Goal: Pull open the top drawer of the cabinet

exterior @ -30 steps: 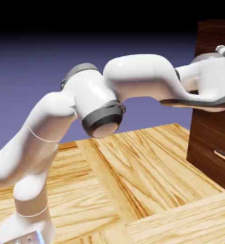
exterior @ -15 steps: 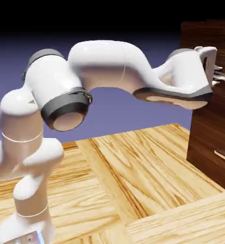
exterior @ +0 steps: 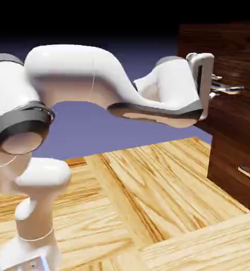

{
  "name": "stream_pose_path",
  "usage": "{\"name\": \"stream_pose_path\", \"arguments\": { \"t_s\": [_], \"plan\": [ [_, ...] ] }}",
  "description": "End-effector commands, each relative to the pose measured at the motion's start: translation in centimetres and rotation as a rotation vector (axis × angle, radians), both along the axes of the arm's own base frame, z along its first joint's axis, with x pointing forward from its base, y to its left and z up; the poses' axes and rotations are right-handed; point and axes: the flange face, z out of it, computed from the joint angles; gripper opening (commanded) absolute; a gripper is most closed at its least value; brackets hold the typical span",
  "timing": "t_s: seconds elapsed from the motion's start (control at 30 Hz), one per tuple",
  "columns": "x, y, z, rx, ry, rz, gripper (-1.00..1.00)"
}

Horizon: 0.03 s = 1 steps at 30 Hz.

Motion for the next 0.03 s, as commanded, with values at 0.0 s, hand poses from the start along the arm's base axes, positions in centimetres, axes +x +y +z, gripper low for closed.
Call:
{"name": "stream_pose_path", "arguments": {
  "t_s": [0.0],
  "plan": [
    [-0.88,-0.03,0.0,0.001,0.0,0.0,1.0]
  ]
}}
